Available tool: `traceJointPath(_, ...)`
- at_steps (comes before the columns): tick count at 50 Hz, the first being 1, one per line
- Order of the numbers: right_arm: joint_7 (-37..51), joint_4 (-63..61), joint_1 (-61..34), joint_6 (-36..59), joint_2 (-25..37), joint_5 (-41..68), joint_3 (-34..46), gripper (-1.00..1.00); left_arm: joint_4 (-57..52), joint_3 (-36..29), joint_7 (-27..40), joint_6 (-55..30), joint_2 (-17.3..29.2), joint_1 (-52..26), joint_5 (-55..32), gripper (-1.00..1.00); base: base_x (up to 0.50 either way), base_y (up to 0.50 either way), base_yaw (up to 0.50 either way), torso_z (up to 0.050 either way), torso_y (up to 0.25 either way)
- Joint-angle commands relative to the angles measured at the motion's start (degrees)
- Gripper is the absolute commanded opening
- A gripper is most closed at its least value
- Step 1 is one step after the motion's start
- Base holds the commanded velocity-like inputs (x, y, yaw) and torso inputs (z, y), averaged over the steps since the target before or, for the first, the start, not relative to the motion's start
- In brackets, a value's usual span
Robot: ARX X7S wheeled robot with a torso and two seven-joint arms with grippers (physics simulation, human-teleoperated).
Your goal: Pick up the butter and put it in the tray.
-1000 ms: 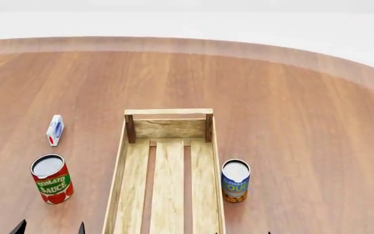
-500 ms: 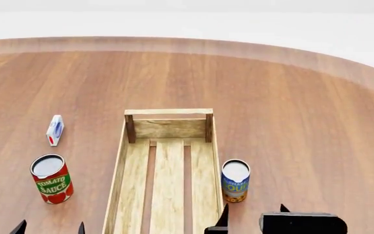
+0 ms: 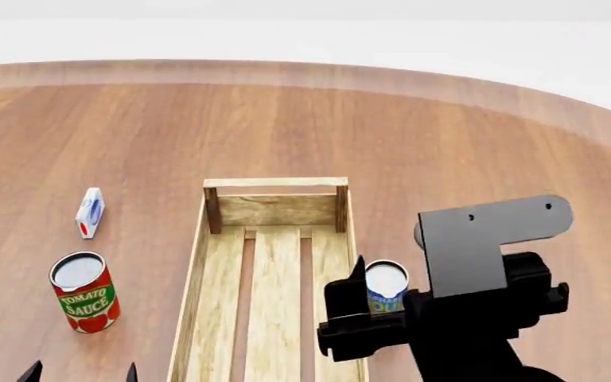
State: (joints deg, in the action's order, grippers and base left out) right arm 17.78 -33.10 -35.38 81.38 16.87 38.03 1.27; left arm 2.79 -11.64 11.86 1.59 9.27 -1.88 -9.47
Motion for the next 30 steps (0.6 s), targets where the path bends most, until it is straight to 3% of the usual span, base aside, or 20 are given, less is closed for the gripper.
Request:
traceJointPath(1, 0.16, 3.07, -8.1, 5.73, 3.57, 1.98, 5.71, 1.0, -0.08, -0.3, 0.39, -0.02, 0.28, -0.06, -0.41, 1.0, 0.0, 0.0, 0.0, 0.0, 0.0)
traceJointPath(9, -1.4, 5.38, -17.09, 8.2, 12.21, 9.56, 23.5, 1.0, -0.23, -0.68, 0.63, -0.4, 0.47, -0.2, -0.63, 1.0, 0.0, 0.0, 0.0, 0.0, 0.0)
traceJointPath(22, -5.09, 5.5, -25.59, 7.38, 17.29, 15.69, 34.26, 1.0, 0.12, -1.23, 0.93, -0.48, 0.71, -0.45, -0.92, 1.0, 0.0, 0.0, 0.0, 0.0, 0.0)
traceJointPath(30, -13.68, 0.58, -31.53, 2.84, 22.04, 12.33, 50.43, 1.0, 0.57, -1.41, 1.06, -0.25, 0.88, -0.56, -1.19, 1.0, 0.0, 0.0, 0.0, 0.0, 0.0)
